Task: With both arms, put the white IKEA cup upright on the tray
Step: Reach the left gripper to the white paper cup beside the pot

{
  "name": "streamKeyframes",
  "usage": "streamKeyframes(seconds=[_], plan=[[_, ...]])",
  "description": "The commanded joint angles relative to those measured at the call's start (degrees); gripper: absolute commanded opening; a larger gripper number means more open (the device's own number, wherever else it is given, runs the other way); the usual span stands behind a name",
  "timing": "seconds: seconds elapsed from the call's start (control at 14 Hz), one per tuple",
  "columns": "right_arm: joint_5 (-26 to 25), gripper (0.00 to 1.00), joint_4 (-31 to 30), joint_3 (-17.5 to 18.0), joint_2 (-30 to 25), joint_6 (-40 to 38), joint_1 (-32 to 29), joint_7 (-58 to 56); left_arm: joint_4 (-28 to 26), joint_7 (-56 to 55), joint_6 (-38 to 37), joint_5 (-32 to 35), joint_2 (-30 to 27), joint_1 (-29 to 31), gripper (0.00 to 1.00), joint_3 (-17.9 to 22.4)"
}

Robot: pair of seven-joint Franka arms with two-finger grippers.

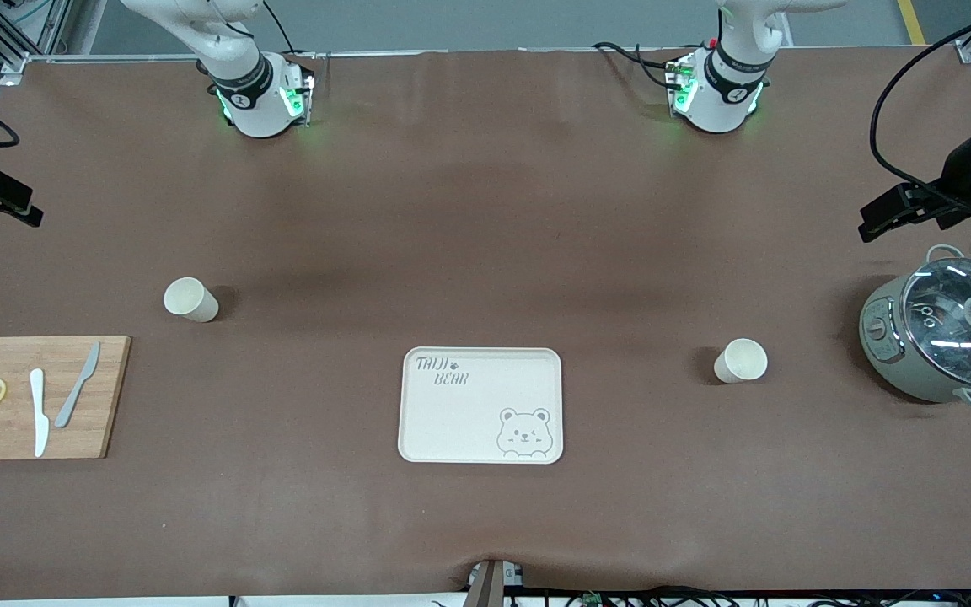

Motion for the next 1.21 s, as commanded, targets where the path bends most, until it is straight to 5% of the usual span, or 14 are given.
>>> streamKeyframes(seconds=[0.0,0.36,1.14], plan=[[0.5,1.0,0.5,0.7,0.2,-0.4,-1.0,0.2,0.7,0.2,-1.0,1.3,0.3,0.2,1.0,-0.3],[0.5,1.0,0.5,0.7,0.2,-0.4,-0.9,0.2,0.8,0.6,-0.8,1.2,0.7,1.1,1.0,0.3],[0.5,1.0,0.8,0.9,3.3,1.7,-0.1,0.2,0.6,-2.1,14.2,0.7,20.6,-0.1,1.0,0.1]])
